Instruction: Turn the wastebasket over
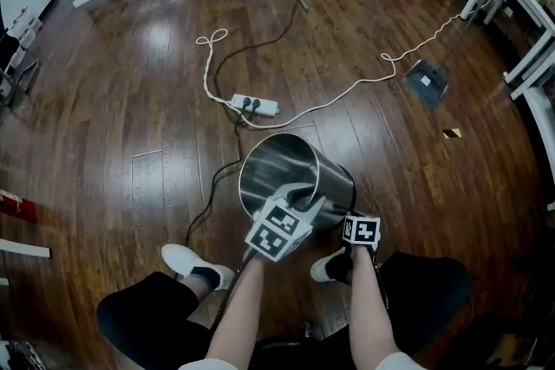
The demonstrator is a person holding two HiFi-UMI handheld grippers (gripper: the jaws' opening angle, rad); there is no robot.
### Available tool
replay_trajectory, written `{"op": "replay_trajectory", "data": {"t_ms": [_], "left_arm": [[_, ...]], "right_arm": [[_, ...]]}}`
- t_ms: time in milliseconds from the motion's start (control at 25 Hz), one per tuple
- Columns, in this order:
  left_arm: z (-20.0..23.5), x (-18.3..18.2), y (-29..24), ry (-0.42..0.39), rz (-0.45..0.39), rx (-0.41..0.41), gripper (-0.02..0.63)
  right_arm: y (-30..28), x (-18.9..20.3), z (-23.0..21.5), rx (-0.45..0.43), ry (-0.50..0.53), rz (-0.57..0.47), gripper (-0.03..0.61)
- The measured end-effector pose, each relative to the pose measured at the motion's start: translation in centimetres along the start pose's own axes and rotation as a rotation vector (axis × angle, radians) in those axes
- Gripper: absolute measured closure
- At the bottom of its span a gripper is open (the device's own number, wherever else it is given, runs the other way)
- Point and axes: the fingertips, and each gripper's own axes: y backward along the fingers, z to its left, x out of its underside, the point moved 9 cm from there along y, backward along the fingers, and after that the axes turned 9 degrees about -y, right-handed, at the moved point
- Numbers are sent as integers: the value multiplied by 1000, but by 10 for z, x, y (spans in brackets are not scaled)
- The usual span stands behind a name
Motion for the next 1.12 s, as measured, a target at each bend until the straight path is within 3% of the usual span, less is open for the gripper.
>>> {"op": "replay_trajectory", "data": {"t_ms": [80, 160, 240, 360, 440, 560, 680, 720, 800, 840, 880, 1000, 1040, 1080, 1120], "left_arm": [[-15, 2, -6, -52, 14, 28, 509], [-19, 5, -6, -92, 56, -1, 512], [-22, 13, -5, -152, 144, -16, 523], [-35, 33, -11, -274, 247, 46, 538], [-52, 42, -20, -367, 297, 122, 537], [-83, 60, -36, -514, 403, 231, 537], [-101, 81, -47, -718, 503, 173, 534], [-103, 83, -48, -742, 502, 140, 523], [-107, 77, -42, -668, 435, 92, 446], [-108, 70, -32, -590, 376, 69, 372], [-109, 63, -20, -510, 310, 33, 344], [-104, 42, 30, -332, 127, -158, 344], [-104, 38, 49, -284, 67, -228, 334], [-108, 34, 69, -234, 6, -294, 325], [-115, 32, 91, -183, -55, -356, 313]], "right_arm": [[-7, 10, -5, 2, -73, -26, 598], [-17, 17, 2, -58, -93, -15, 598], [-33, 35, 27, -181, -35, 79, 598], [-51, 75, 67, -328, -18, 182, 595], [-48, 93, 77, -343, -69, 180, 593], [-29, 111, 80, -308, -196, 144, 523], [-2, 123, 84, -300, -303, 51, 463], [8, 127, 86, -307, -313, 8, 463], [35, 123, 90, -304, -253, -129, 463], [50, 120, 91, -295, -206, -206, 460], [66, 119, 92, -299, -175, -271, 459], [106, 119, 95, -393, -120, -439, 438], [122, 117, 95, -432, -85, -497, 365], [140, 116, 95, -463, -42, -552, 238], [161, 115, 93, -486, 3, -603, 192]]}}
